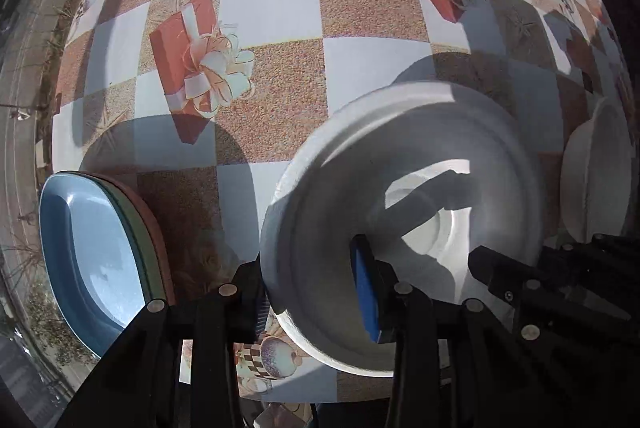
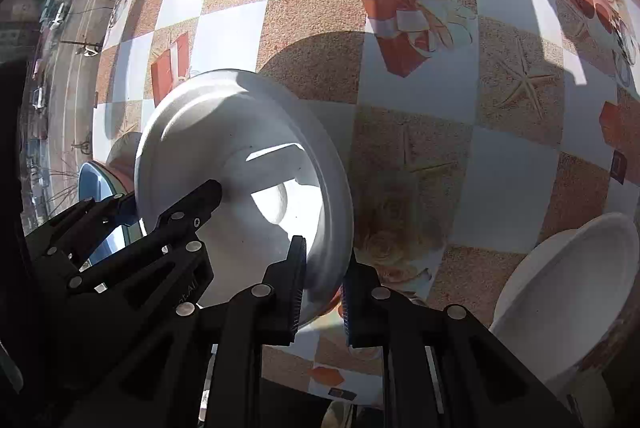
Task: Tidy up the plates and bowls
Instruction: 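Lift the white bowl with both grippers and carry it over another bowl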
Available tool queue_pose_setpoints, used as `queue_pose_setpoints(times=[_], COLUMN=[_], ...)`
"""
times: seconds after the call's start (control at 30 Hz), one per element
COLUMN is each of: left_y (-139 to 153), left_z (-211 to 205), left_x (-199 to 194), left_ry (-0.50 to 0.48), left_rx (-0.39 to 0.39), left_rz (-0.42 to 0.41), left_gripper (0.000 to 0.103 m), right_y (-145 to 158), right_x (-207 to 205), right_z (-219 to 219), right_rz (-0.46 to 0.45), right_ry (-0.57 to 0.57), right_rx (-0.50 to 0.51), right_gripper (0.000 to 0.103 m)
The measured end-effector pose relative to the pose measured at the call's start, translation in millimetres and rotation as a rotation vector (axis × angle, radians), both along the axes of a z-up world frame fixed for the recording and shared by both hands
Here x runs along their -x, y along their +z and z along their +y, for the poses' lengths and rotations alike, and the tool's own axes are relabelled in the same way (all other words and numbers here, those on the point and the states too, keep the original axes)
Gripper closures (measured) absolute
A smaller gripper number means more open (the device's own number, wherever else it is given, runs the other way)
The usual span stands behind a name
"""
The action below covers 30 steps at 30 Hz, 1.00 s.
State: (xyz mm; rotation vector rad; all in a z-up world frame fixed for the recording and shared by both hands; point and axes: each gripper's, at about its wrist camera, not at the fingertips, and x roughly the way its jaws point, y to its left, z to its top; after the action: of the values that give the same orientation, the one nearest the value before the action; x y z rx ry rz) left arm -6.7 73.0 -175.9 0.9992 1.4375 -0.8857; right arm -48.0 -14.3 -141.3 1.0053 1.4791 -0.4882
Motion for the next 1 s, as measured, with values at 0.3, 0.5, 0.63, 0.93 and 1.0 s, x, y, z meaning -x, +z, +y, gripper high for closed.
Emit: queue_pose_setpoints(times=[0.3, 0.5, 0.63, 0.93, 1.0], left_y=[18.1, 55.0, 68.5, 90.1, 89.4], left_z=[25.3, 24.0, 27.7, -42.7, -57.5], left_x=[15.1, 20.4, 40.0, 93.5, 103.3], left_ry=[-0.112, -0.174, -0.250, -0.392, -0.424], left_rx=[-0.009, 0.074, 0.114, 0.152, 0.157], left_rz=[-0.015, -0.065, -0.083, -0.084, -0.080], left_gripper=[0.062, 0.062, 0.062, 0.062, 0.062], right_y=[1.9, 38.0, 60.9, 85.9, 87.6], right_x=[31.1, 27.3, 37.6, 117.3, 127.7], right_z=[41.2, 40.3, 29.9, 20.6, 17.4], right_rz=[0.034, -0.031, -0.061, -0.077, -0.079], right_ry=[0.013, 0.006, -0.047, -0.191, -0.221], right_rx=[-0.009, 0.069, 0.108, 0.145, 0.157], right_gripper=[0.084, 0.084, 0.084, 0.084, 0.084])
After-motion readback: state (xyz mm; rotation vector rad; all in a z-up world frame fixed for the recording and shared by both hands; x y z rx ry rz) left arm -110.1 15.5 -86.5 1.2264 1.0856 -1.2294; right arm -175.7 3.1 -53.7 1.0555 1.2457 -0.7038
